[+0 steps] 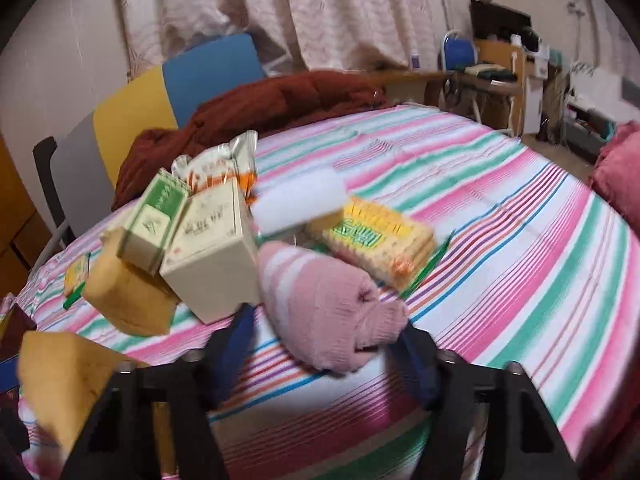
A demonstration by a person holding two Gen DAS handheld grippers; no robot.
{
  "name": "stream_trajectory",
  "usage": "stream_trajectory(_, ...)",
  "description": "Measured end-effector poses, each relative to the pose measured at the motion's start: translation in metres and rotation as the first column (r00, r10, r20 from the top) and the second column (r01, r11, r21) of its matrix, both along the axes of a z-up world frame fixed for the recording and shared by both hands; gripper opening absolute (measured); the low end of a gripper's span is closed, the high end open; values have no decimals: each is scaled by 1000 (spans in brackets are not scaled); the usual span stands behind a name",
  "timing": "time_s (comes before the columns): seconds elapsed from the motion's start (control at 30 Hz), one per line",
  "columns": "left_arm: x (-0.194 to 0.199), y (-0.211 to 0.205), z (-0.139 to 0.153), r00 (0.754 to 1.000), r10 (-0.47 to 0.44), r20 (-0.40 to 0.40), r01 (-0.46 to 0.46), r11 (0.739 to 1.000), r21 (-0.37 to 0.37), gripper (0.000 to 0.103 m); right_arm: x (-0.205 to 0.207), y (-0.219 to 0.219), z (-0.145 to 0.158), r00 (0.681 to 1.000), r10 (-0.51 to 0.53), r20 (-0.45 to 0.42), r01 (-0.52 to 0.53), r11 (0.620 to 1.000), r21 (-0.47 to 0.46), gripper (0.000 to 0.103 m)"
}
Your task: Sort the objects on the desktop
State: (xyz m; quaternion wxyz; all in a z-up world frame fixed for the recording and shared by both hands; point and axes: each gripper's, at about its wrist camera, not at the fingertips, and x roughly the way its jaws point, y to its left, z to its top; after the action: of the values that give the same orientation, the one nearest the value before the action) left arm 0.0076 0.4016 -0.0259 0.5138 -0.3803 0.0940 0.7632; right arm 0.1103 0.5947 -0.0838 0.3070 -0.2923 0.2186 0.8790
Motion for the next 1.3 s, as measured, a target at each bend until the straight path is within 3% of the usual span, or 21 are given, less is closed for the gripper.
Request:
stream_trajectory(0.13,3,8,-7,999,6,-35,-7,999,-33,87,7,2,-3,999,-5,-35,5,1000,-18,50)
stream_trajectory(0.23,2,12,-8,1000,15,-5,-15,1000,-24,87,12,2,-4,998,-15,-56,13,1000,-27,47)
stream_trajectory(0.3,5,16,-7,1000,9,17,-9,1000,-9,87,13,2,-4,998,-18,-67,16,999,-34,46)
stream_trajectory(0.5,10,32,-11,999,40,-24,-41,998,-55,87,13,3,-4,997,-18,-78,15,999,-43,46)
stream_trajectory(0.7,-7,30,-23,997,61,51,-59,997,-46,89,11,2,-4,997,-19,-78,16,999,-39,47)
stream_trajectory(0.87,-16,18,-24,992,63,105,-65,998,7,81,13,3,-5,996,-17,-84,14,999,-42,47)
stream_trajectory(1.1,-24,-6,-19,987,99,128,-103,994,21,76,12,0,-4,997,-19,-77,17,999,-28,47)
stream_trajectory(1.3,-23,-34,-9,988,128,90,-131,991,33,76,15,-6,-1,997,-17,-77,17,1000,-1,46)
